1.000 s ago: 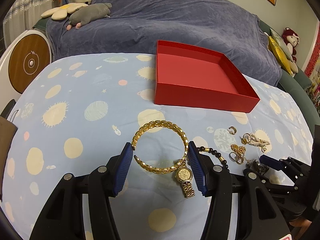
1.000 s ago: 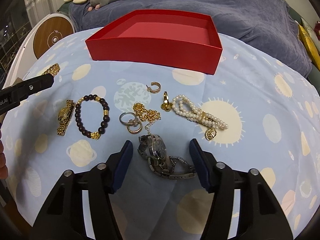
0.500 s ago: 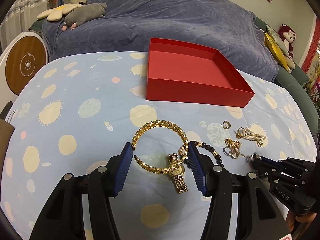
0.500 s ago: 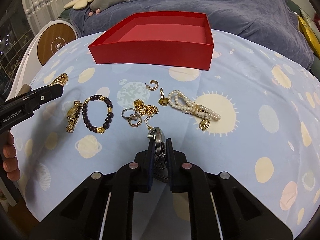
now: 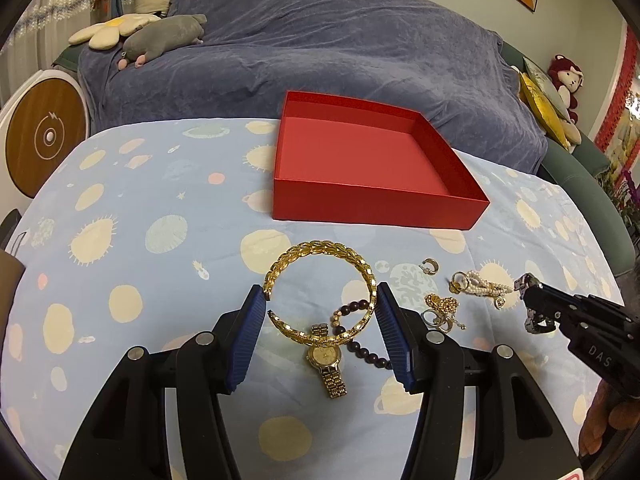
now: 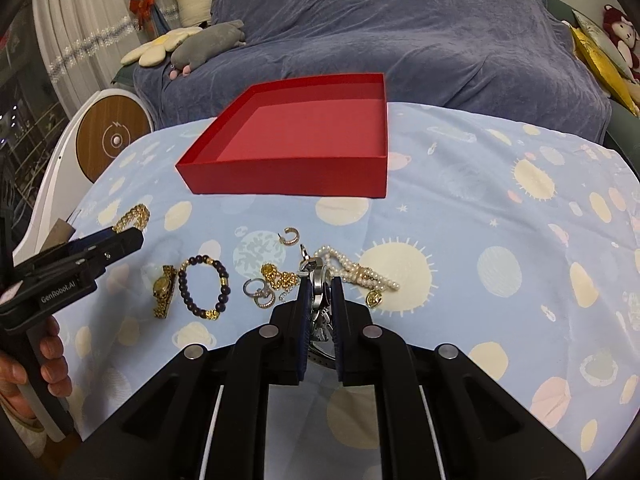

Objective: Organize jewelry
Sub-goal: 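Carry bangle and brooch into the red box and open both grippers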

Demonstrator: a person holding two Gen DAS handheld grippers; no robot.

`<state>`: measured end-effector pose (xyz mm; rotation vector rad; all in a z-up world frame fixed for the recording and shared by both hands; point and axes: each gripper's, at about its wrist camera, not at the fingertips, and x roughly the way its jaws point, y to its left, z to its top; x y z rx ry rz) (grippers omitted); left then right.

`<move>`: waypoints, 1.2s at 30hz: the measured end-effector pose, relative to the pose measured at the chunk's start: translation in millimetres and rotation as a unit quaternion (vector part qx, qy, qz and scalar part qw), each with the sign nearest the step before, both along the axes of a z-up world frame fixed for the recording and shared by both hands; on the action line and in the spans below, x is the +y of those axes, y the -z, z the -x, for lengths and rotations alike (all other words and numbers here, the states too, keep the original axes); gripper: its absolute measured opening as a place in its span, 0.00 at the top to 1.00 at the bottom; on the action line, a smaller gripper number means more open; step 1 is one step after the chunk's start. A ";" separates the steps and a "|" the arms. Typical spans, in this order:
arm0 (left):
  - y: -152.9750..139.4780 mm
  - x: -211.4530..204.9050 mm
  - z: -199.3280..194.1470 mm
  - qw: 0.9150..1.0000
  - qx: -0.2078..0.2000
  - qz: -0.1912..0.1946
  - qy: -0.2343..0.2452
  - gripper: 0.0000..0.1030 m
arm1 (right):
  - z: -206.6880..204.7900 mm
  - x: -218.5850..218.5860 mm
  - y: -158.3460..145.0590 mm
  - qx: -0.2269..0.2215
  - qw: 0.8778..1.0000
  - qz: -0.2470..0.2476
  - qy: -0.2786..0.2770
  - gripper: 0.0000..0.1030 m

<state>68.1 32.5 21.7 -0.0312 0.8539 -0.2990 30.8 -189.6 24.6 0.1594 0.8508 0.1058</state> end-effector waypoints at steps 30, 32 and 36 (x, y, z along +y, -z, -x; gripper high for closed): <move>-7.8 -99.8 -273.2 0.999 -0.003 -0.037 0.033 0.48 | -302.7 -23.2 3.5 0.020 1.000 -0.001 0.015 0.91; 0.0 -99.5 -280.6 0.999 0.006 -0.044 0.027 0.47 | -307.8 -25.2 9.5 0.028 0.999 0.003 0.021 0.91; 4.4 -97.4 -282.0 0.999 0.000 -0.049 0.017 0.47 | -306.1 -26.0 7.6 0.011 1.000 0.015 0.023 0.87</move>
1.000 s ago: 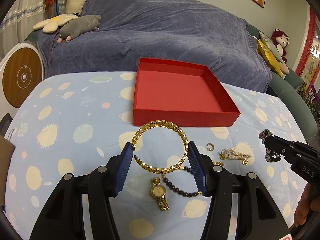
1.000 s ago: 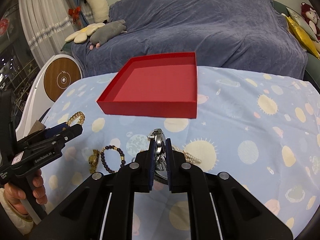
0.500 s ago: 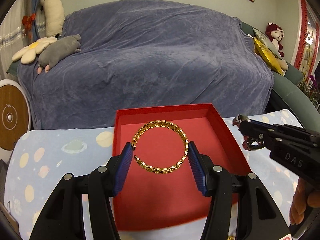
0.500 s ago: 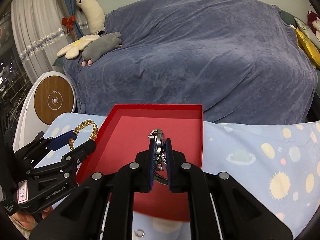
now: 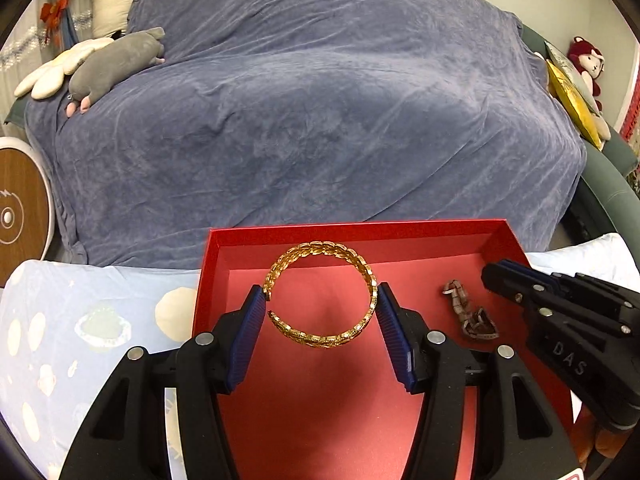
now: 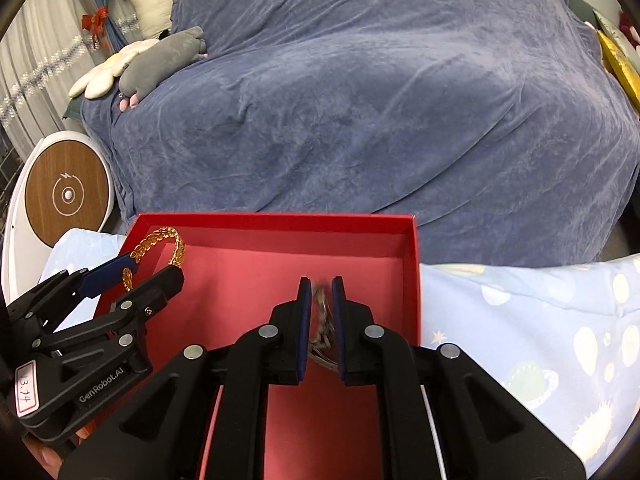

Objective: Organize jewelry
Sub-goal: 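Carry bangle and brooch into the red box and open both grippers, then move both open grippers back over the remaining jewelry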

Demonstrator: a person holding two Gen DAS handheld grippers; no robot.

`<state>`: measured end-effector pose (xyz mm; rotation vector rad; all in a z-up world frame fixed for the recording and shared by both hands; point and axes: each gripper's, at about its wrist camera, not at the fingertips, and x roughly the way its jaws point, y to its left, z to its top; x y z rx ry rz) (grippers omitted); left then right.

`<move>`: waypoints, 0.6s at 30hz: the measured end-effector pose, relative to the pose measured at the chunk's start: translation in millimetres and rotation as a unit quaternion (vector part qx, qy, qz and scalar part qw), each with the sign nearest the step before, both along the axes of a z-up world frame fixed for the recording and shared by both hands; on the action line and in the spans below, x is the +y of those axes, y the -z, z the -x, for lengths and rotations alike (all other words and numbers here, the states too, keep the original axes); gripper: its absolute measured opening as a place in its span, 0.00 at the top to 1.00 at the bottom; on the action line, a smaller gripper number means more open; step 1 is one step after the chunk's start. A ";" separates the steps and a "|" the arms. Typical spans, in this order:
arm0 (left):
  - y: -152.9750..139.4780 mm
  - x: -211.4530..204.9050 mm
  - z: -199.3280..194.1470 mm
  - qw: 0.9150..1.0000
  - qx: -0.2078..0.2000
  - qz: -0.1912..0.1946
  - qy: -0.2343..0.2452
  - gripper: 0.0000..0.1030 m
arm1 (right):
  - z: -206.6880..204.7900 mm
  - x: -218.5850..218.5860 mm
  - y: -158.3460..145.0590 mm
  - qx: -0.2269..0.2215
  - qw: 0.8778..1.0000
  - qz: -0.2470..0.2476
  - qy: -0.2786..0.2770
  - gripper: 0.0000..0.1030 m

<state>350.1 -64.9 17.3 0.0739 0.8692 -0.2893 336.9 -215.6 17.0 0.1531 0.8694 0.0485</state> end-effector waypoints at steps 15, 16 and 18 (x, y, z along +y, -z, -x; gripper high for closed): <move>-61.2 66.5 121.3 0.998 -0.035 0.043 -0.010 0.27 | 165.8 -10.2 -74.2 -0.063 0.998 -0.019 -0.016 0.65; -61.7 73.2 133.7 0.998 -0.032 0.045 -0.013 0.27 | 180.8 -9.5 -76.9 -0.065 0.998 -0.018 -0.017 0.61; -60.4 84.1 158.1 0.998 -0.025 0.046 -0.020 0.27 | 210.1 -7.4 -78.9 -0.070 0.997 -0.018 -0.015 0.56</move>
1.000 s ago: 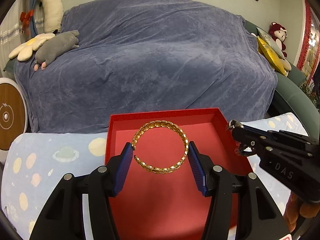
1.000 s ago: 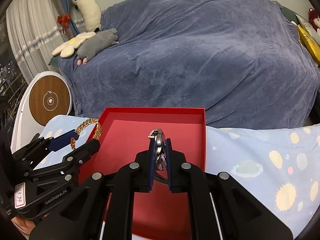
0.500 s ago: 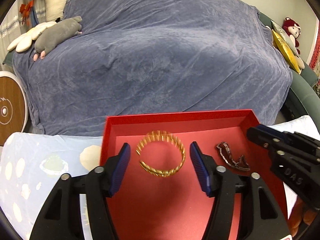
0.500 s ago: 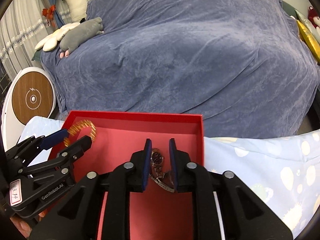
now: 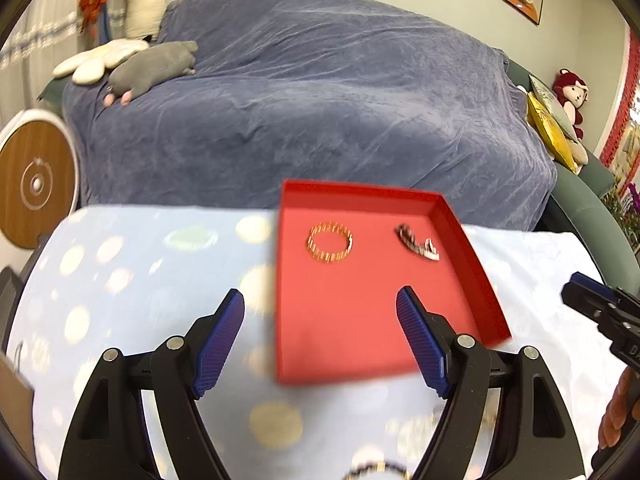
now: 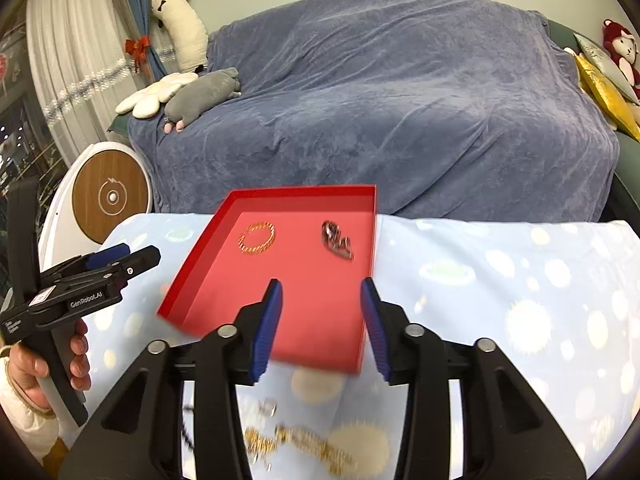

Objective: Organize jewelry
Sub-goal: 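Move both open grippers back over the remaining jewelry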

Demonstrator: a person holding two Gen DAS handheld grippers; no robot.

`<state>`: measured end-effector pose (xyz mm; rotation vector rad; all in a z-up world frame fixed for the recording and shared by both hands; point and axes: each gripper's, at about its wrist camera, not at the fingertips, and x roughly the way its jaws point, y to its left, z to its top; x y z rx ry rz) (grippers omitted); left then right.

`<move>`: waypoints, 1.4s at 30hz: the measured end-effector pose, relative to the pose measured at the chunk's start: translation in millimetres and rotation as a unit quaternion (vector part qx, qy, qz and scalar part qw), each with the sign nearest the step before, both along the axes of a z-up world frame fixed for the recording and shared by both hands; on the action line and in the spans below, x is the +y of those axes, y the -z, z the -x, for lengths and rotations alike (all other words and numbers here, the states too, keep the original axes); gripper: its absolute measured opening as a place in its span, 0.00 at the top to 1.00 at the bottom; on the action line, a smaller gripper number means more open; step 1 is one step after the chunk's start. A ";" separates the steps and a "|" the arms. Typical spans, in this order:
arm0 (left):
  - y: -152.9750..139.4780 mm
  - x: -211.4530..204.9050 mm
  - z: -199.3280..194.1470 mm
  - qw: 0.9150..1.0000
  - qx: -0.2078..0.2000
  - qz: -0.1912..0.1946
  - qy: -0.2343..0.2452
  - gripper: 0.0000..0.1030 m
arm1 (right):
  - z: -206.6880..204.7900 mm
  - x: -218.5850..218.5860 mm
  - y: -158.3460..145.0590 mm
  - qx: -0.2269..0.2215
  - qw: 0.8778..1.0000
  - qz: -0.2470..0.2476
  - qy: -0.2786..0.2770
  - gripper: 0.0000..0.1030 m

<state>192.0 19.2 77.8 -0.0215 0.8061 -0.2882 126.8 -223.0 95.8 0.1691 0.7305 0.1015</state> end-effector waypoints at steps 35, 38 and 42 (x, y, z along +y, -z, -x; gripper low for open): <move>111.1 4.1 126.1 0.994 0.094 -0.046 0.004 0.55 | 85.0 51.7 97.1 0.089 0.995 0.031 -0.039 0.55; 110.8 5.8 125.8 0.995 0.092 -0.043 0.003 0.58 | 83.1 48.2 96.7 0.091 0.995 0.026 -0.034 0.55; 111.0 4.8 125.6 0.995 0.089 -0.044 0.005 0.65 | 82.5 47.6 96.2 0.091 0.995 0.025 -0.032 0.55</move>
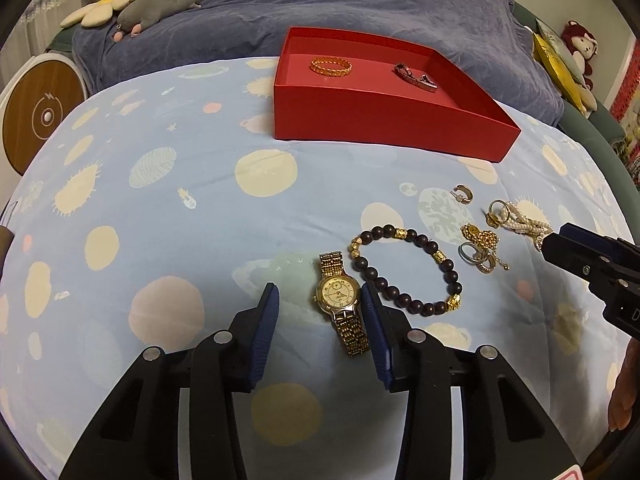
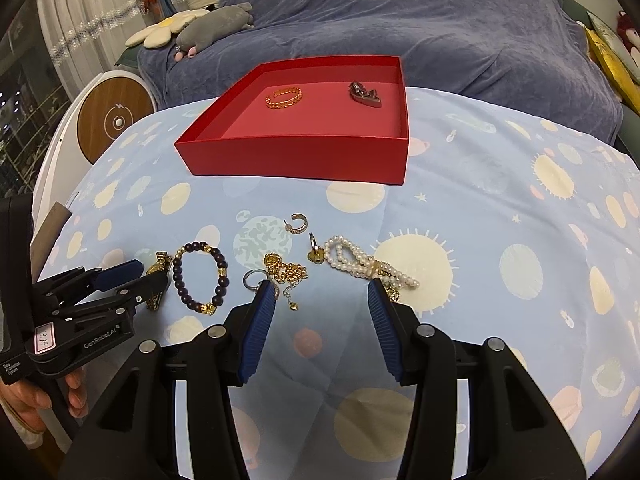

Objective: Organize jewelry
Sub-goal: 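Move both open grippers back over the remaining jewelry, then grasp the pearl bracelet with the right gripper while the left gripper grasps the gold watch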

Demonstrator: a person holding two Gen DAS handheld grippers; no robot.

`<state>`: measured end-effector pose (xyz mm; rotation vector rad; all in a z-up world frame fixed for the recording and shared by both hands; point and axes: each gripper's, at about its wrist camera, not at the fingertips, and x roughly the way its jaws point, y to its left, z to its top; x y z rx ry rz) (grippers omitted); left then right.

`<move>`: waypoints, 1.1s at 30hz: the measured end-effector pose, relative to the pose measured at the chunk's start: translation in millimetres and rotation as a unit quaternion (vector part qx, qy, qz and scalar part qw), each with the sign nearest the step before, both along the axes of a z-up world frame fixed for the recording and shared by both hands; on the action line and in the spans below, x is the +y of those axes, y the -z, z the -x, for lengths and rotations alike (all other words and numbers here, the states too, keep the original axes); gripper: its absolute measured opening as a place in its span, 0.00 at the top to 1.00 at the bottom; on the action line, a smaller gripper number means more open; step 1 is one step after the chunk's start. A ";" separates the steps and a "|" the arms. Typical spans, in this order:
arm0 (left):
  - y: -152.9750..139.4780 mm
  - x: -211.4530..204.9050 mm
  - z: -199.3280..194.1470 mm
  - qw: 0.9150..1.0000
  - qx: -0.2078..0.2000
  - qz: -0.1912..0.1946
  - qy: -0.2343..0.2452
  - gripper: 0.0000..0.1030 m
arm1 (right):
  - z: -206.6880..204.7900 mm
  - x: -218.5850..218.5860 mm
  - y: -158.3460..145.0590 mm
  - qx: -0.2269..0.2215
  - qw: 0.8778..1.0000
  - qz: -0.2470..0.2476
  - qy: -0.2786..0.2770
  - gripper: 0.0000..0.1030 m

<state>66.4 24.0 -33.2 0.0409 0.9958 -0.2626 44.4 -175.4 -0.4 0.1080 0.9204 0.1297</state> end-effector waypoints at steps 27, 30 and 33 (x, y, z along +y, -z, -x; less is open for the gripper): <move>-16.9 15.5 -4.2 0.999 0.013 0.037 0.000 0.80 | -48.4 -15.7 34.0 0.047 0.998 0.040 -0.020 0.54; -20.4 16.7 -5.5 0.999 0.009 0.041 -0.002 0.80 | -42.4 -9.1 33.4 0.050 0.997 0.048 -0.033 0.67; -22.4 17.2 -7.1 0.999 0.008 0.044 -0.005 0.80 | -37.8 -8.3 32.7 0.051 0.997 0.047 -0.042 0.85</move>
